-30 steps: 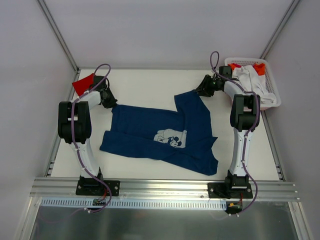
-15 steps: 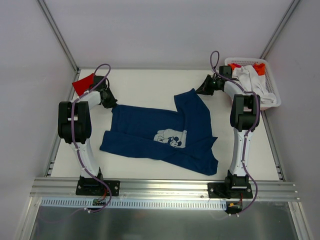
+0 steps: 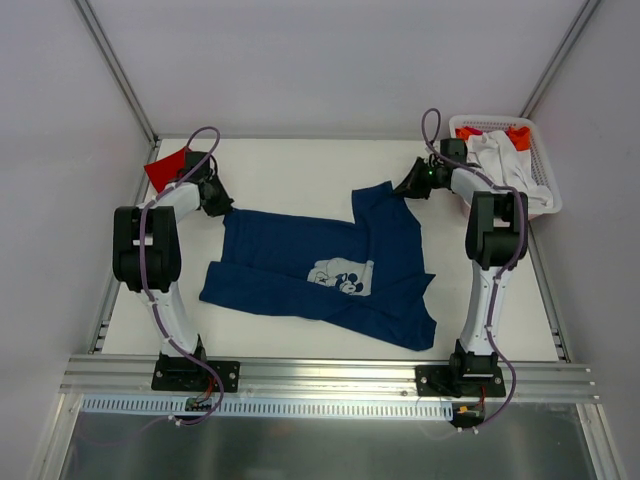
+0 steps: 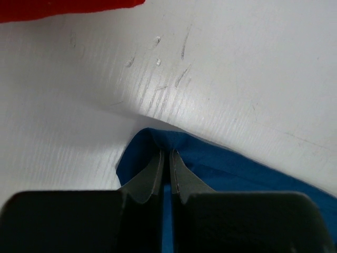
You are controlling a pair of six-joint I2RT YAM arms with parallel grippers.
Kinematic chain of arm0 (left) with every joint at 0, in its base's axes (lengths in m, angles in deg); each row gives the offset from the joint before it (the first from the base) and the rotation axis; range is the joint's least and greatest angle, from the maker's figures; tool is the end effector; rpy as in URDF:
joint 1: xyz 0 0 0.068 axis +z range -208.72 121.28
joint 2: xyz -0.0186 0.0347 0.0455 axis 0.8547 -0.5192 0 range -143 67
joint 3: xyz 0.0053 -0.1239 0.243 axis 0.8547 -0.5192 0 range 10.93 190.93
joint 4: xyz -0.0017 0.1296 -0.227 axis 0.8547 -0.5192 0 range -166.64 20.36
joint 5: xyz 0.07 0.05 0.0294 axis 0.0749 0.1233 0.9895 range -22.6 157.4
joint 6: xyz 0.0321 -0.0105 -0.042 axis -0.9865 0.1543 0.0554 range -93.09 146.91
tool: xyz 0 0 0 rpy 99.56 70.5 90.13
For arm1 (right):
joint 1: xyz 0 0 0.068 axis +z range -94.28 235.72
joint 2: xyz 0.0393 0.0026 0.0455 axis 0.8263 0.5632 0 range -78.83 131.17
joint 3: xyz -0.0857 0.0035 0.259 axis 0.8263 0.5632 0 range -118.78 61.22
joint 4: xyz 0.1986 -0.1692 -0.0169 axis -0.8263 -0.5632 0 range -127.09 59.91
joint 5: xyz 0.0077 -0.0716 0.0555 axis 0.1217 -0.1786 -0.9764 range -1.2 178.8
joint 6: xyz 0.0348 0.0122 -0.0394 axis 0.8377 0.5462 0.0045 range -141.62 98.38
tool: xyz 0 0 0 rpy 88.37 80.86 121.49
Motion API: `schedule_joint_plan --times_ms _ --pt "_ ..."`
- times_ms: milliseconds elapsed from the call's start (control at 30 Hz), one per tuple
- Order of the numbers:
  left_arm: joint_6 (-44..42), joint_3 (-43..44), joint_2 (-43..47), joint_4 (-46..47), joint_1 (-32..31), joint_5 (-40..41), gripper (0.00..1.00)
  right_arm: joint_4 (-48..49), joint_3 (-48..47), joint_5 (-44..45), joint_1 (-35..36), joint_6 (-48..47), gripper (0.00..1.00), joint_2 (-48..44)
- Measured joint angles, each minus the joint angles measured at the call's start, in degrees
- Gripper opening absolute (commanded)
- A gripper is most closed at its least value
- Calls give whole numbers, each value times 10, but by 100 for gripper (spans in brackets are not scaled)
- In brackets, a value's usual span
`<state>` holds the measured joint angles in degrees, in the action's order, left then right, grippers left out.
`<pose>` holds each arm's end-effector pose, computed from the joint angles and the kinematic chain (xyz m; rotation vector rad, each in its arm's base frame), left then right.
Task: Fold and stack the t-shirts
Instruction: Grap the side of the flattened tshirt furthest away from the robot with both arms
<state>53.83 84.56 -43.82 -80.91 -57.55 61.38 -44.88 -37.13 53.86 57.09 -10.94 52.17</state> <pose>0.4178 0.0047 0.1781 -0.5442 2.3761 -0.3309 0.5010 0.0323 0.1551 -0.0961 2.3576 0.8285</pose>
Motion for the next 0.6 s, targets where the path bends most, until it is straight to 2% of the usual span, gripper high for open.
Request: schedule_joint_plan --times_ms 367,600 --pt "0 -50 108 -3 0 1 0 23 111 27 0 -4 0 -181" --pt "1 -83 170 -5 0 2 0 31 174 33 0 -4 0 -263"
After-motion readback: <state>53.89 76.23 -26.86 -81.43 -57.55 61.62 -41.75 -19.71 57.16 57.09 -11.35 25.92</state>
